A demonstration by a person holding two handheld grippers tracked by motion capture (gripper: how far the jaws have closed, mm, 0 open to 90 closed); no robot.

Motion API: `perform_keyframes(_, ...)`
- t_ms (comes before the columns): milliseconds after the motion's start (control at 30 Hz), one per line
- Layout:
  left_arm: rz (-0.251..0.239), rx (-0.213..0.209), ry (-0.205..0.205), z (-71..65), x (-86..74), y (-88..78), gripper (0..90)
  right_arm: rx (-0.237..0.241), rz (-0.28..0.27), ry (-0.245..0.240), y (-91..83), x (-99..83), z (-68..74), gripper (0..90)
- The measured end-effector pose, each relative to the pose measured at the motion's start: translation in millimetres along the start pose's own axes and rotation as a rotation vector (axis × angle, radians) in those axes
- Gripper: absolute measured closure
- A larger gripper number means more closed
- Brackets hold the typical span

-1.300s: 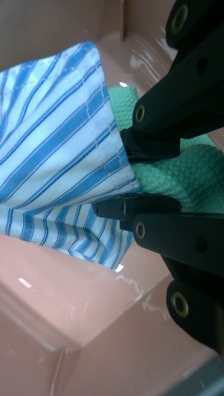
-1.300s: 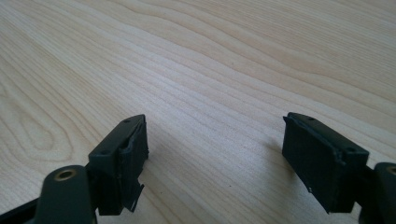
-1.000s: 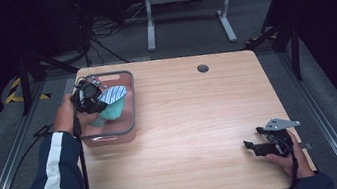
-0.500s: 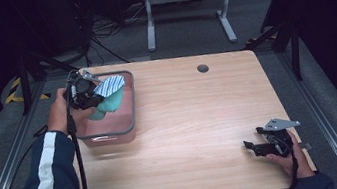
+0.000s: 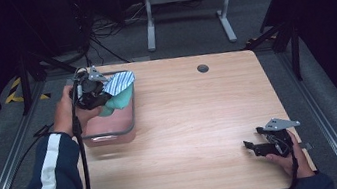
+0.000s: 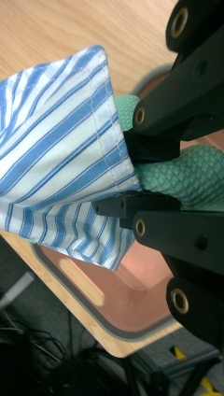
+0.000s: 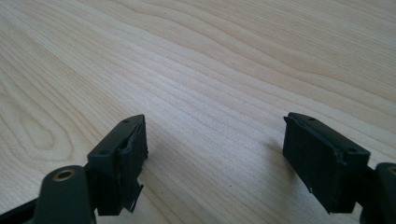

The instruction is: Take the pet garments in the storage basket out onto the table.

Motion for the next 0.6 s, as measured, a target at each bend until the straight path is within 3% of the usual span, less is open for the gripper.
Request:
perform_keyframes(167,-0.036,-0.017,0.036,-12.6,9.9,-6.0,77.5,-0.003,0.002,-0.002,0.0,-0.1,0.1,22.8)
perform_keyframes(600,-0.119,-0.114,0.148,-71.0,41.4,-14.9,77.5,-0.004,0.003,-0.004,0.1,-0.2,0.1,22.6)
Point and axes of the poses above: each handheld gripper's, and its own axes: y roughly forward along the jaws, x roughly out of its top, z roughly to its left, the point moved 10 cm from there along y, roughly forward along the jaws, and after that the axes turned 8 degrees about x, right-handed, at the moved point
